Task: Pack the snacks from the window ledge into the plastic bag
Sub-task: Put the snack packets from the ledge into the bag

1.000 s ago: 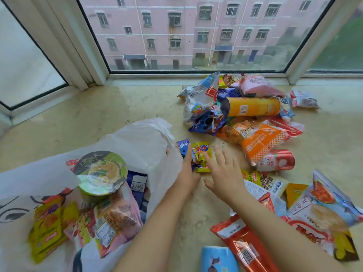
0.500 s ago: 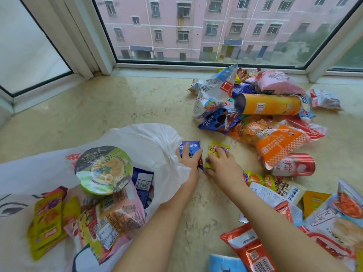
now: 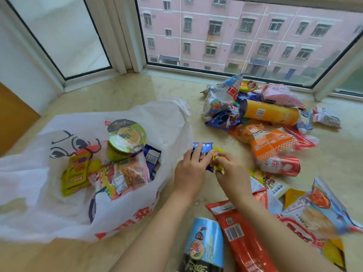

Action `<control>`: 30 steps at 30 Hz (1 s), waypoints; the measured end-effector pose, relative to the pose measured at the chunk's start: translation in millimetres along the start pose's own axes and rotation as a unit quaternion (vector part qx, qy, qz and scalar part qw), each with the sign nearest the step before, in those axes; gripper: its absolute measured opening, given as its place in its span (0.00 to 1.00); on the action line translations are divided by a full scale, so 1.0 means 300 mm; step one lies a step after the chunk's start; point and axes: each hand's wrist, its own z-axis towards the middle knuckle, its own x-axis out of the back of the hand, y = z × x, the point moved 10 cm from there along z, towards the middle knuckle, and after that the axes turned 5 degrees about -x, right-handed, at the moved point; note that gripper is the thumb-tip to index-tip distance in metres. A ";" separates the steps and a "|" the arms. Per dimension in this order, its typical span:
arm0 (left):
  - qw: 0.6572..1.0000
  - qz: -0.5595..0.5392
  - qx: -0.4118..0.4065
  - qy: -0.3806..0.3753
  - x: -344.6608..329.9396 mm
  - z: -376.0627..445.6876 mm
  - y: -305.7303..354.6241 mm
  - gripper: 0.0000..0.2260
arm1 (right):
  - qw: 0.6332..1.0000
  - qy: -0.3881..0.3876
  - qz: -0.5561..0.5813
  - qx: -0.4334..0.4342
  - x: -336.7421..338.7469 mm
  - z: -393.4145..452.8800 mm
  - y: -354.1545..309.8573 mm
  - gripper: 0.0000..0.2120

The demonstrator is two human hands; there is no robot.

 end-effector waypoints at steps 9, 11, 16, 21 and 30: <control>0.986 0.097 0.052 0.127 0.399 -0.320 -0.020 0.31 | 0.991 0.045 0.079 0.094 0.271 -0.157 -0.267 0.14; 0.978 0.128 0.070 0.151 0.484 -0.422 -0.093 0.32 | 0.985 0.053 0.099 0.131 0.295 -0.180 -0.379 0.14; 0.960 0.179 0.136 0.163 0.620 -0.577 -0.300 0.31 | 0.973 0.057 0.127 0.182 0.258 -0.229 -0.658 0.12; 0.963 0.163 0.204 0.070 0.553 -0.596 -0.488 0.32 | 0.969 0.018 0.097 0.225 0.094 -0.267 -0.853 0.12; 0.952 0.206 0.227 -0.003 0.466 -0.563 -0.696 0.30 | 0.973 -0.032 0.009 0.230 -0.207 -0.182 -0.965 0.10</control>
